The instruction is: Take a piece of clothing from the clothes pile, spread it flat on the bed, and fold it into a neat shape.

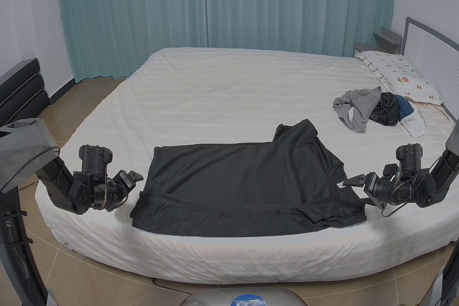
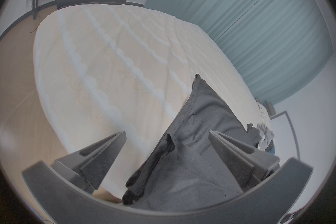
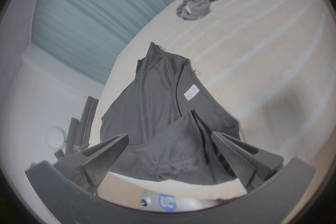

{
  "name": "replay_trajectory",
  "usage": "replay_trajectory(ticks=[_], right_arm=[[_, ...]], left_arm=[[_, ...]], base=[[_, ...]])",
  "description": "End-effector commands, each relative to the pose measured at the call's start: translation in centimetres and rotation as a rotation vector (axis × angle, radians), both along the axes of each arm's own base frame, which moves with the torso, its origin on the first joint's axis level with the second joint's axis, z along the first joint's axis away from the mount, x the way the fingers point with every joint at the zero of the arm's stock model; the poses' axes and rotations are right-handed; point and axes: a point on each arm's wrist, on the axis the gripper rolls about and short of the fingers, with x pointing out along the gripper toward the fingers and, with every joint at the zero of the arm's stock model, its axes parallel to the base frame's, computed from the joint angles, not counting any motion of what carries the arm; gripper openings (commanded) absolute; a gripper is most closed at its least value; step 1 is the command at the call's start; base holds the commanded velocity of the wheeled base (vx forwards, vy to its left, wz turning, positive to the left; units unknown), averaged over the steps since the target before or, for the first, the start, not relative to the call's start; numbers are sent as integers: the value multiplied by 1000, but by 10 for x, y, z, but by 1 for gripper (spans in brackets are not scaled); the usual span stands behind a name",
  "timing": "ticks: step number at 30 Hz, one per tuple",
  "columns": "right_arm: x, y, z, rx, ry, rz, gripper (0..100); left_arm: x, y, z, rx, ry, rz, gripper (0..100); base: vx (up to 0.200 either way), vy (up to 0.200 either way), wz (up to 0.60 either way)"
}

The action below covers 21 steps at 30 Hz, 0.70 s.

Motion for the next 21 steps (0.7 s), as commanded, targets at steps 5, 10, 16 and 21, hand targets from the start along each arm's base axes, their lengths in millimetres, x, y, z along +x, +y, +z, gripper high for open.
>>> replay_trajectory(ticks=[5,10,16,21], right_arm=[[-20,2,9,125,53,-89,100],[-18,2,1,168,42,-116,100],[-24,4,-4,166,71,-111,100],[-25,4,-5,167,62,-111,100]], left_arm=[[-19,1,20,-155,-14,61,100],[-18,4,14,-175,5,82,100],[-23,15,11,-221,30,67,100],[-28,16,12,-233,39,60,100]], base=[[0,0,0],[0,0,0],[100,0,0],[120,0,0]])
